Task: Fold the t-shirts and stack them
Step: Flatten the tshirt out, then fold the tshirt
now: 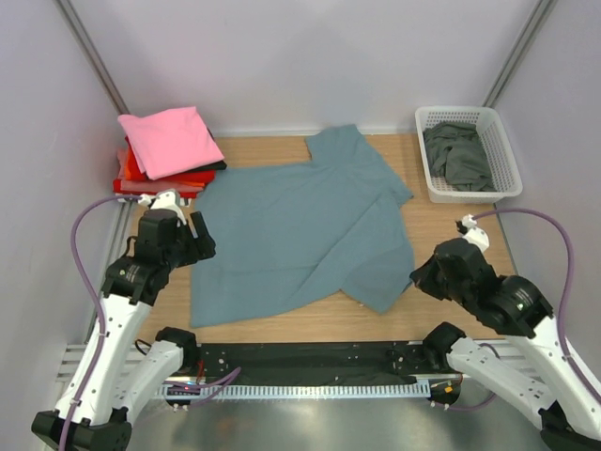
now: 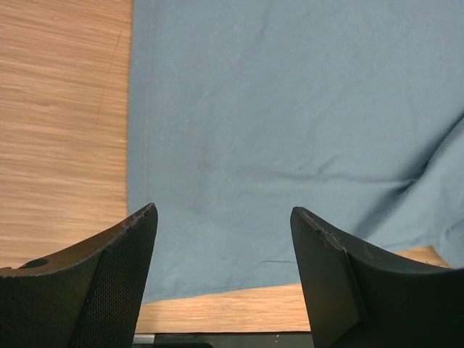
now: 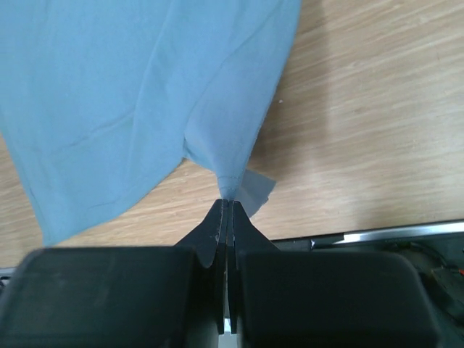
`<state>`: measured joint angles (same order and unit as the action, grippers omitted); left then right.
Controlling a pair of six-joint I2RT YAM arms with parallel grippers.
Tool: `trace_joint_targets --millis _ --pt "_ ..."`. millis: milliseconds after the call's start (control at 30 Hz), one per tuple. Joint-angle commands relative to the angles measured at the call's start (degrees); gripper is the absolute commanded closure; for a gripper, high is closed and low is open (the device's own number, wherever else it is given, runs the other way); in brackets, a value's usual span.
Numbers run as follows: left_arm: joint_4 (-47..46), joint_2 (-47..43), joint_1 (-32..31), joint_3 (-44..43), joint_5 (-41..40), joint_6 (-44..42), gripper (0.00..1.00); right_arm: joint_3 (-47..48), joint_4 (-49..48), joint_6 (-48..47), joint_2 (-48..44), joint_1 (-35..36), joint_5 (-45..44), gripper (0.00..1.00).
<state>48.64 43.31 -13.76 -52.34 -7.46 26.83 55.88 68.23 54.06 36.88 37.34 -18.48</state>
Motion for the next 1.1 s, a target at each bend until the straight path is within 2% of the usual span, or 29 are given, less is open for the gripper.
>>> trace_joint_targets --millis 0,333,433,533,567,700,733,767,867,967,1033,1067 --pt "-2.0 0.5 0.0 -0.2 0.4 -0.3 0.25 0.3 5.6 3.9 -3.4 0.2 -0.2 0.99" --pt "0.6 4.4 -0.7 -2.2 -1.6 1.9 0.28 -3.1 7.7 6.1 -12.9 0.1 5.2 0.99" --pt "4.2 9.2 -1.4 -3.4 0.3 4.3 0.30 -1.9 9.9 5.5 -15.3 0.1 4.3 0.99" --pt "10.0 14.1 -5.3 -4.0 -1.0 8.8 0.30 -2.3 9.6 4.3 -16.0 0.0 4.9 0.99" --pt "11.5 14.9 -8.5 -4.0 -3.7 10.0 0.30 -3.2 8.5 3.9 -16.1 0.1 5.1 0.99" --pt "16.7 18.2 -16.5 -1.9 -5.6 18.5 0.25 -5.9 4.6 2.8 -17.4 0.1 5.2 0.99" --pt "17.5 18.7 -18.6 -1.1 -5.7 22.3 0.33 -6.3 3.7 2.6 -17.8 0.1 5.1 0.99" --pt "17.7 19.2 -22.8 -0.6 -5.9 24.1 0.36 -7.3 1.8 1.9 -18.0 0.1 5.2 0.99" --pt "21.1 20.8 -29.6 1.4 -9.2 32.8 0.37 -8.0 -0.9 -0.3 -17.0 0.1 5.5 0.99" --pt "23.3 17.5 -33.2 5.8 -9.7 40.4 0.37 -7.8 -1.6 -2.0 -14.6 0.1 5.5 0.99" --pt "19.5 13.6 -33.2 11.6 -6.4 42.3 0.33 -7.9 -2.0 -3.8 -13.8 0.1 5.6 0.99" --pt "17.7 8.1 -33.2 13.5 -5.6 43.1 0.32 -8.3 -3.0 -4.3 -13.5 0.1 5.8 0.99"
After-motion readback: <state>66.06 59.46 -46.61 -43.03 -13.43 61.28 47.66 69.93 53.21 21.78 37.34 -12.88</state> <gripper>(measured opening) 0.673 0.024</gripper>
